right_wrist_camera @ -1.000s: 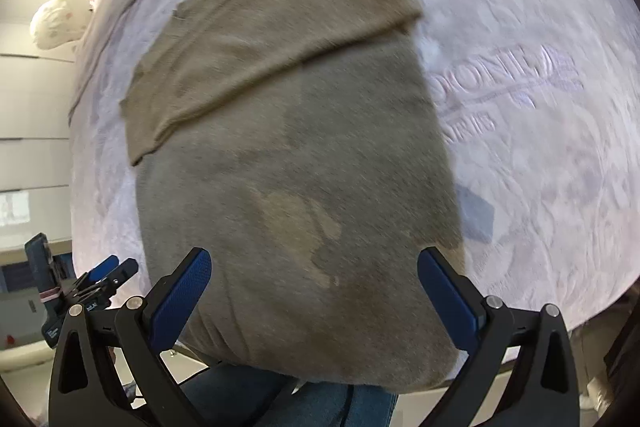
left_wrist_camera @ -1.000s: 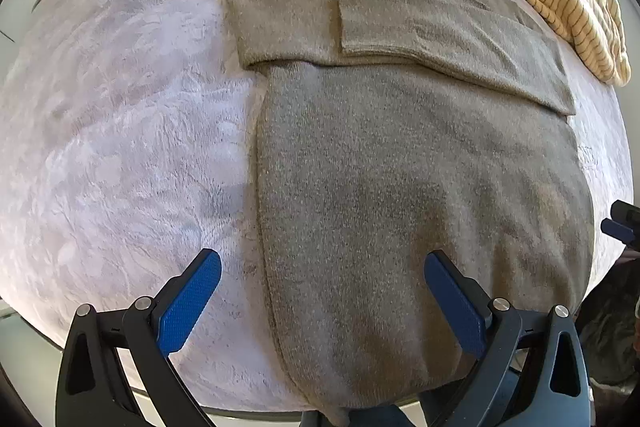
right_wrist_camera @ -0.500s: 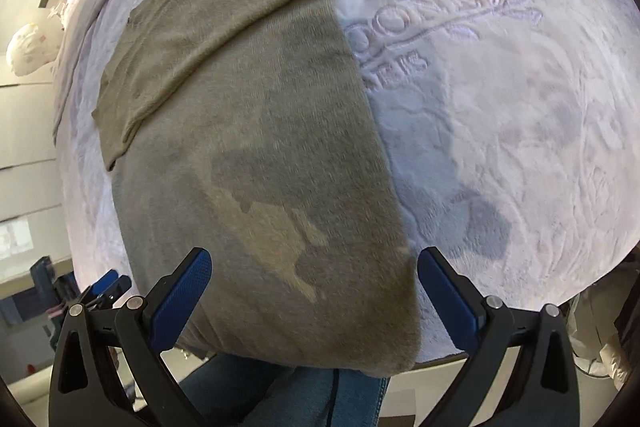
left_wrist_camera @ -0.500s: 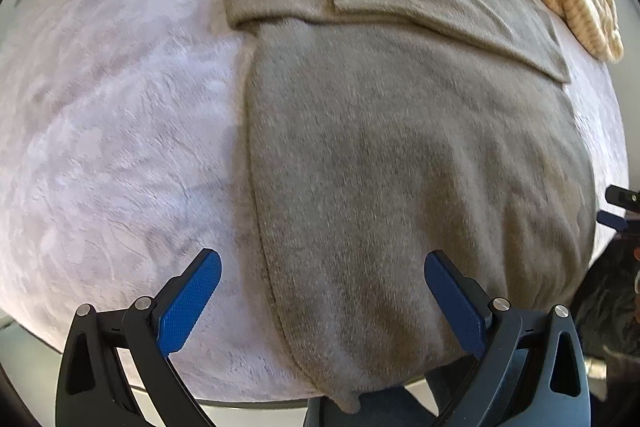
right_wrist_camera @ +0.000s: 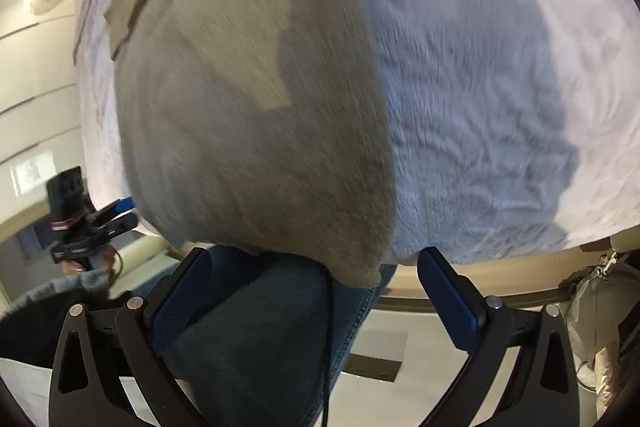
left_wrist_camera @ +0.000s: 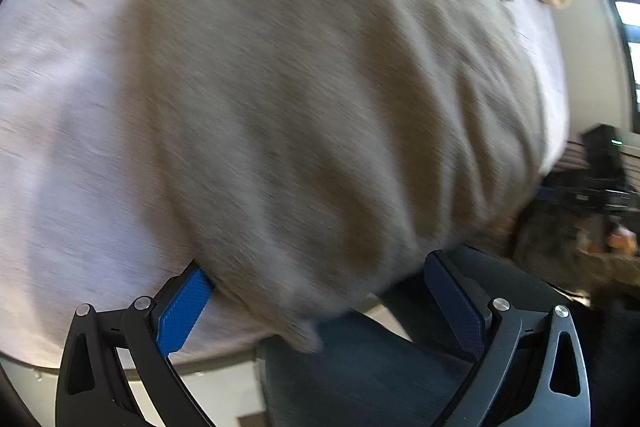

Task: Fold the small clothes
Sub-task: 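Grasp the sweater hem with both tools side by side, then lift the hem with both tools and fold it over toward the collar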

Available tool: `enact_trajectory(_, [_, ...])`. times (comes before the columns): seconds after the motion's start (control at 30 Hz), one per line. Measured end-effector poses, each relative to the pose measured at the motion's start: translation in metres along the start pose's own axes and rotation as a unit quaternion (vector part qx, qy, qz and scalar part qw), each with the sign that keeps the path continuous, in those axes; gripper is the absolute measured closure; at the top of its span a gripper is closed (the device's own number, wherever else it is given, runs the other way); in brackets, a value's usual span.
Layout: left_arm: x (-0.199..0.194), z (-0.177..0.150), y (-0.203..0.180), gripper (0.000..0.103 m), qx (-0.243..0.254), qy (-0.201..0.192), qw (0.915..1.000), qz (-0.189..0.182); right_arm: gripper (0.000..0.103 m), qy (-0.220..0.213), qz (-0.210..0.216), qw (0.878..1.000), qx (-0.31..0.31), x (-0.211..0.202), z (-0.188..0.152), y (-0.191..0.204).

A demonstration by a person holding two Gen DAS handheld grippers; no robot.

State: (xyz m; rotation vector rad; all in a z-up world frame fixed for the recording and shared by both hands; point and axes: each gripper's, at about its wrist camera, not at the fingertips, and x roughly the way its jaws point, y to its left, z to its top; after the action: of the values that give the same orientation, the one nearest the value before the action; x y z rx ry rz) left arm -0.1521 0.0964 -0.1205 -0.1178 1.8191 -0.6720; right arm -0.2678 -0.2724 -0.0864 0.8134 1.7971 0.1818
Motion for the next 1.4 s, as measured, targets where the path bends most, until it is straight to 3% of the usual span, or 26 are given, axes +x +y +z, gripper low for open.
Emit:
enact_trajectory(0.17, [0.022,-0.01,-0.004,0.002,0.001,0.046,0.9986,-0.027,0.003,0.009,0.005,1.0,0.006,0.026,0.003,0.001])
enact_trajectory(0.23, [0.028,-0.014,0.001,0.011,-0.014,0.056,0.9976,-0.037,0.035,0.02,0.004,1.0,0.012,0.034,0.002,0.004])
enact_trajectory(0.27, [0.031,-0.015,0.002,0.036,-0.018,0.061,0.9973,-0.036,0.076,0.024,-0.008,1.0,0.014,0.036,0.001,0.007])
enact_trajectory(0.3, [0.033,-0.015,0.002,0.066,-0.021,0.067,0.9971,-0.031,0.092,0.027,-0.015,0.999,0.011,0.036,-0.001,0.007])
enact_trajectory(0.37, [0.035,-0.016,0.005,0.092,-0.021,0.073,0.9965,-0.036,0.093,0.018,0.003,1.0,-0.005,0.029,-0.005,0.012])
enact_trajectory(0.57, [-0.01,-0.011,-0.002,0.092,-0.002,0.011,0.9932,-0.116,0.093,-0.025,0.105,0.993,-0.047,-0.021,0.0,0.042])
enact_trajectory(0.8, [-0.067,0.043,0.0,0.092,-0.017,-0.099,0.9824,-0.157,0.093,-0.141,0.196,0.97,-0.043,-0.081,0.066,0.069])
enact_trajectory(0.93, [-0.083,0.089,0.022,0.092,-0.047,-0.16,0.9761,-0.139,0.093,-0.175,0.207,0.962,-0.017,-0.089,0.119,0.076])
enact_trajectory(1.1, [-0.075,0.14,0.043,0.092,-0.097,-0.196,0.9714,-0.093,0.093,-0.185,0.183,0.965,0.03,-0.067,0.17,0.075])
enact_trajectory(1.23, [-0.074,0.152,0.042,0.092,-0.09,-0.196,0.9753,-0.048,0.093,-0.18,0.153,0.97,0.061,-0.053,0.194,0.067])
enact_trajectory(1.37, [-0.078,0.15,0.031,0.089,-0.079,-0.193,0.9778,-0.021,0.089,-0.184,0.144,0.97,0.071,-0.058,0.197,0.058])
enact_trajectory(1.4, [-0.085,0.145,0.032,0.077,-0.077,-0.192,0.9782,-0.019,0.089,-0.185,0.144,0.969,0.075,-0.058,0.198,0.056])
